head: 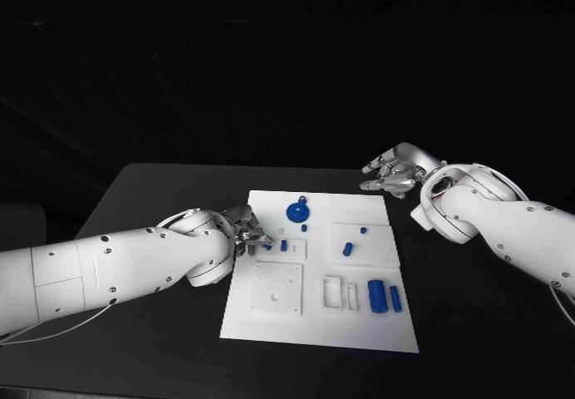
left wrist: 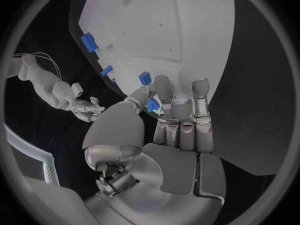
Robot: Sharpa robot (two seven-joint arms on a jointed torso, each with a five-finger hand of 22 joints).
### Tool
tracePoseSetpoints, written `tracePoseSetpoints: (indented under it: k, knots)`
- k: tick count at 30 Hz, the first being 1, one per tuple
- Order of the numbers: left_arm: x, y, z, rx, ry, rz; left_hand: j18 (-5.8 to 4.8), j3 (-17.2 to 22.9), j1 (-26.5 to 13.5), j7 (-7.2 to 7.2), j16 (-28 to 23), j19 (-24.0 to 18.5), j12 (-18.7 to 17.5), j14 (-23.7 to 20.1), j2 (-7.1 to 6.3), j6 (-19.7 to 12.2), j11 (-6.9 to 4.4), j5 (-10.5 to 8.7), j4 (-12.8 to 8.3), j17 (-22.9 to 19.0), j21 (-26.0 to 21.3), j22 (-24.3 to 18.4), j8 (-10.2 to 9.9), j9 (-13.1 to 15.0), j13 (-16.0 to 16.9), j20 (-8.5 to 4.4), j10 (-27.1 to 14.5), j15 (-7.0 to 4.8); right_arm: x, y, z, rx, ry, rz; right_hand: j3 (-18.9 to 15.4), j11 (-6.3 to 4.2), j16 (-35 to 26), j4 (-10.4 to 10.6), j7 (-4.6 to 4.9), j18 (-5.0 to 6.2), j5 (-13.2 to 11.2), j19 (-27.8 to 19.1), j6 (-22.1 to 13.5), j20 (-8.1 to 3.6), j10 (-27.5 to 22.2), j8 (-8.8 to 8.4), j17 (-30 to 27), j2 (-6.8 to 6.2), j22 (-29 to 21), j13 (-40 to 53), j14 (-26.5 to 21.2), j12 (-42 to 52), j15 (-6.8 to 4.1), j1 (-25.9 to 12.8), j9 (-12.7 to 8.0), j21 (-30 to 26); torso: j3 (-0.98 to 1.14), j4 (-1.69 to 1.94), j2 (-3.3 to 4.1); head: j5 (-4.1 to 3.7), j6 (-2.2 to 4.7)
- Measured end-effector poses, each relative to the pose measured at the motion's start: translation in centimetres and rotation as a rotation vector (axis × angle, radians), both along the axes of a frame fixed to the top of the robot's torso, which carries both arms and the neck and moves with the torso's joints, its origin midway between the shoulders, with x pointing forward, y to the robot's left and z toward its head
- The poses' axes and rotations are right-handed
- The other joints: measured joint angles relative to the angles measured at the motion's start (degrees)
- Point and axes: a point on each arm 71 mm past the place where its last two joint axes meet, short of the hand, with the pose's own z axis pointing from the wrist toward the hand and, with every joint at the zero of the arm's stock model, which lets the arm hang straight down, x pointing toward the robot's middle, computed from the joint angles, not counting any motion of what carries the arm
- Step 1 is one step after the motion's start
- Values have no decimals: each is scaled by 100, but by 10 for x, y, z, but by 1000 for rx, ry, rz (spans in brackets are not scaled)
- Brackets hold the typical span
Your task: Assemble the parts on the task board
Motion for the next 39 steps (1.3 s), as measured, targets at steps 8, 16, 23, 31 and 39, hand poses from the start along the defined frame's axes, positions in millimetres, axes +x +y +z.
tracePoseSetpoints:
  k: [8,16,23,31,39]
  knots:
    - [0,1,0,10,5,-8,0,0,0,0,0,0,0,8,0,0,0,0,0,0,0,4,0,14,6,0,0,8,0,0,0,0,1,0,0,0,0,0,0,0,0,0,0,0,0,0,0,0,0,0,0,0,0,0,0,1,-1,-1,-1,8,-5]
    - [0,1,1,18,10,-12,0,0,1,0,0,0,0,9,1,0,0,-1,0,0,0,4,0,10,5,0,0,9,0,0,0,0,1,0,0,0,0,0,0,0,0,0,0,0,0,0,0,0,0,1,0,0,0,0,0,1,-1,-1,-2,8,-13]
    - [0,1,1,24,12,-15,0,0,2,0,0,0,0,10,2,0,0,-22,0,1,0,3,-1,10,5,0,0,9,0,0,0,0,2,-1,0,0,0,0,0,0,0,0,0,0,0,0,0,0,0,1,0,0,0,0,0,-29,3,-2,-2,14,-6]
    - [0,0,1,28,8,-18,0,0,8,0,0,0,0,10,8,0,0,-23,0,-6,0,2,-1,14,4,0,0,9,0,0,0,0,2,-1,0,0,0,0,0,0,0,0,0,0,0,0,0,0,0,2,0,0,0,0,0,-30,2,-3,-1,15,7]
    - [-3,2,0,8,-8,-7,0,0,8,0,0,0,0,10,8,0,0,-18,0,18,0,2,-2,7,10,0,0,9,0,0,-1,0,2,-1,0,0,0,0,0,-1,0,0,0,0,0,0,0,0,1,2,0,0,0,0,0,-30,2,-4,3,17,9]
